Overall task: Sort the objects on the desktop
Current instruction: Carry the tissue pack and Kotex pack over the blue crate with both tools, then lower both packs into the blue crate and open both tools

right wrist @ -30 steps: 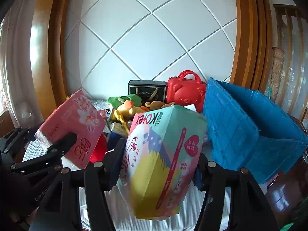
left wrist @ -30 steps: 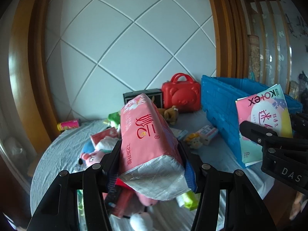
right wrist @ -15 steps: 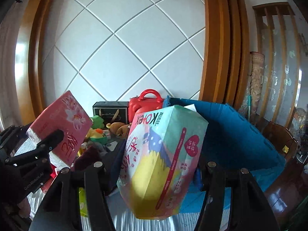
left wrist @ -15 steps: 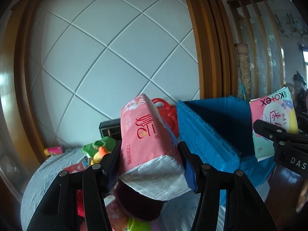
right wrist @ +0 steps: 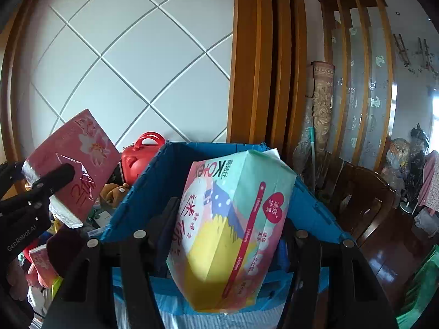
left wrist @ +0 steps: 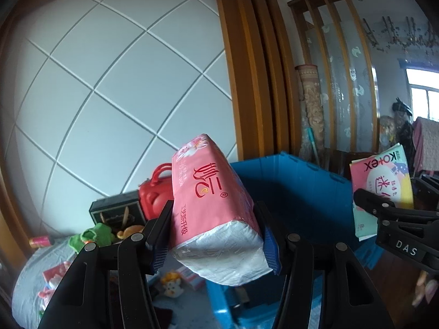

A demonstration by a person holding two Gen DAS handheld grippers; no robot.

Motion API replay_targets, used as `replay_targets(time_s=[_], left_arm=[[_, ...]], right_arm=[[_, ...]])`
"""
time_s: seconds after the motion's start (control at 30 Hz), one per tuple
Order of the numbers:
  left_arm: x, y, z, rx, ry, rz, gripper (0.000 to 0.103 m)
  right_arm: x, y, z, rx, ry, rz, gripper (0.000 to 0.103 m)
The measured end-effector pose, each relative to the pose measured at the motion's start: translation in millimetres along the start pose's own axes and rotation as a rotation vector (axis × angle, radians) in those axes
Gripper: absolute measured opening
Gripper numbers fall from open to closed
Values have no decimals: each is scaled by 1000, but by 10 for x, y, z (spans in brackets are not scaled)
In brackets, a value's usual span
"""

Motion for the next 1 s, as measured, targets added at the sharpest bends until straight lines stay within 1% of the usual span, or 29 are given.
replay_targets(time_s=[0.03,0.13,0.23,0.3,0.37,0.5,0.67,0.77,0.93,1.0], left_arm=[[69,122,-21,-1,-7,-1,56],[288,475,-67,-6,-38,-2,56],[589,713,42,-33,-133,-6,56],[769,829,153,-51,-203,-7,56],[909,906,266,-58,-258,-17,56],[1153,1020,466,-60,-350,-45,56],[1400,1123,668,-67,-453,-60,56],[1474,1133,730,-63,-484,-76,57],[1514,1112,761,-58,-500,-86,59],[1521,1128,743,-52,-494,-89,63]], right_arm=[[35,138,-8,-3,-4,-10,59],[310,525,-30,-34,-31,-39,59],[636,804,10,-68,-82,-76,59],[833,924,100,-82,-125,-109,59],[1015,1035,187,-92,-162,-142,59],[1320,1127,350,-100,-224,-193,59],[1557,1115,558,-116,-304,-230,59],[1631,1116,651,-116,-333,-244,59],[1685,1158,690,-104,-342,-247,59],[1711,1169,678,-105,-343,-244,60]])
Point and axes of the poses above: each gripper's, at about its wrist camera, not at the fingertips, and x roughly the way its jaws point, y to its right, z to its underside, the point moved 7 cm from there along x, roughly the way its jaws point, and after that the axes turned 5 degrees about -x, right-handed, at the moved point
